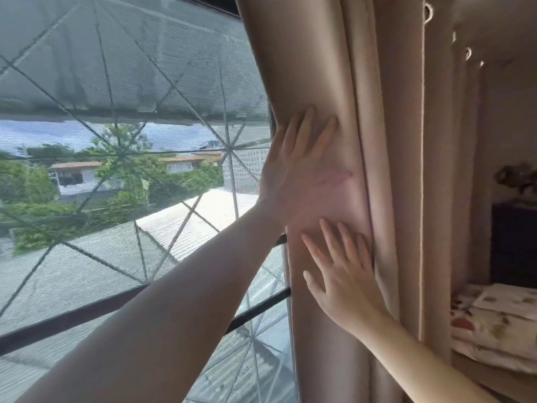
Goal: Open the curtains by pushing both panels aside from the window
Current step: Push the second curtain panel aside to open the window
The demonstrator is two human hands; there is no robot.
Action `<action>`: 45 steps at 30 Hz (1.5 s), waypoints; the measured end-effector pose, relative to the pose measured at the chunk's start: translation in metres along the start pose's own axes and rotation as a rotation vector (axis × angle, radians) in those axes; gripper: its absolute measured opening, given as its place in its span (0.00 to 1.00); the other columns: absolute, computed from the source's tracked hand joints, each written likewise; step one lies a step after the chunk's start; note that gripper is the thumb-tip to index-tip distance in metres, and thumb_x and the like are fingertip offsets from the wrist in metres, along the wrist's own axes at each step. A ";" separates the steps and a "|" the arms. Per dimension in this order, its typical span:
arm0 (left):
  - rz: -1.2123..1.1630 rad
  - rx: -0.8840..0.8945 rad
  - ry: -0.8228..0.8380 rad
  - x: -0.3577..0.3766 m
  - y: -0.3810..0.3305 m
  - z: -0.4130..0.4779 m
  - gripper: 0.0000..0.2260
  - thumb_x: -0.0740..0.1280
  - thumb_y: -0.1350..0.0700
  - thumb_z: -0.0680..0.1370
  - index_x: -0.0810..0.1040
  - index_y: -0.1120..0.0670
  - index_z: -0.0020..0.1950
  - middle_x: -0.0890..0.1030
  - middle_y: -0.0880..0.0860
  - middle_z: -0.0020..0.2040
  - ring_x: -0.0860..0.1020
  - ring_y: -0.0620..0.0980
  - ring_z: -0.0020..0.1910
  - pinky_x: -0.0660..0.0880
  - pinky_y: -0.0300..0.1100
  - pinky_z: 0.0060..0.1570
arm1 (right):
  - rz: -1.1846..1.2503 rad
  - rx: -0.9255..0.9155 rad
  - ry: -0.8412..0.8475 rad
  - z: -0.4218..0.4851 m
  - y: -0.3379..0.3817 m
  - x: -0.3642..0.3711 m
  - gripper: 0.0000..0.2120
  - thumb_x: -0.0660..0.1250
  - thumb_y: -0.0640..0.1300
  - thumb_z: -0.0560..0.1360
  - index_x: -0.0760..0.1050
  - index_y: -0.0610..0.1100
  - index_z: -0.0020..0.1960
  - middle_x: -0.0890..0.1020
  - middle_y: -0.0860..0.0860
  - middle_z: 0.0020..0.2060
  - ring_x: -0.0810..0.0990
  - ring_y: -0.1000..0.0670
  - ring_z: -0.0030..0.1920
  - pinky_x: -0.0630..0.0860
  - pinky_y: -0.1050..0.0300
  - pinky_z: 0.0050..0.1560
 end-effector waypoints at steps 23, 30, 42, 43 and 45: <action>-0.138 -0.046 0.163 0.132 -0.105 0.061 0.42 0.60 0.26 0.82 0.57 0.46 0.90 0.55 0.59 0.90 0.55 0.62 0.89 0.50 0.56 0.88 | -0.040 -0.057 0.012 0.044 -0.166 0.068 0.32 0.58 0.58 0.81 0.65 0.49 0.84 0.62 0.42 0.85 0.57 0.35 0.83 0.53 0.29 0.81; -0.183 -0.069 0.118 0.157 -0.121 0.075 0.42 0.63 0.27 0.81 0.61 0.47 0.89 0.60 0.59 0.89 0.60 0.63 0.87 0.59 0.60 0.86 | -0.027 -0.014 0.019 0.053 -0.194 0.080 0.32 0.57 0.59 0.83 0.64 0.51 0.84 0.62 0.43 0.85 0.57 0.35 0.83 0.54 0.29 0.81; -0.168 -0.034 0.141 0.141 -0.108 0.064 0.37 0.59 0.30 0.85 0.60 0.46 0.90 0.59 0.58 0.89 0.59 0.61 0.88 0.58 0.57 0.85 | -0.018 0.004 0.051 0.042 -0.178 0.082 0.33 0.54 0.62 0.83 0.62 0.52 0.85 0.61 0.43 0.85 0.58 0.35 0.83 0.53 0.28 0.81; -0.175 -0.032 0.151 0.137 -0.106 0.062 0.36 0.59 0.30 0.85 0.59 0.45 0.90 0.58 0.57 0.90 0.58 0.61 0.88 0.57 0.57 0.86 | -0.014 0.006 0.054 0.039 -0.173 0.080 0.33 0.55 0.61 0.82 0.62 0.52 0.85 0.62 0.43 0.85 0.58 0.35 0.83 0.55 0.28 0.80; -0.177 -0.028 0.167 0.126 -0.102 0.058 0.36 0.58 0.30 0.85 0.58 0.44 0.90 0.56 0.56 0.90 0.56 0.60 0.89 0.55 0.56 0.87 | 0.009 0.018 0.061 0.034 -0.163 0.074 0.34 0.55 0.60 0.81 0.63 0.51 0.85 0.62 0.43 0.85 0.59 0.35 0.83 0.57 0.27 0.79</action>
Point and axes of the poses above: each hand's wrist, its own z-axis towards the middle knuckle, its own x-axis out of the palm, y = z × x, the point moved 8 cm from there along z, towards the middle knuckle
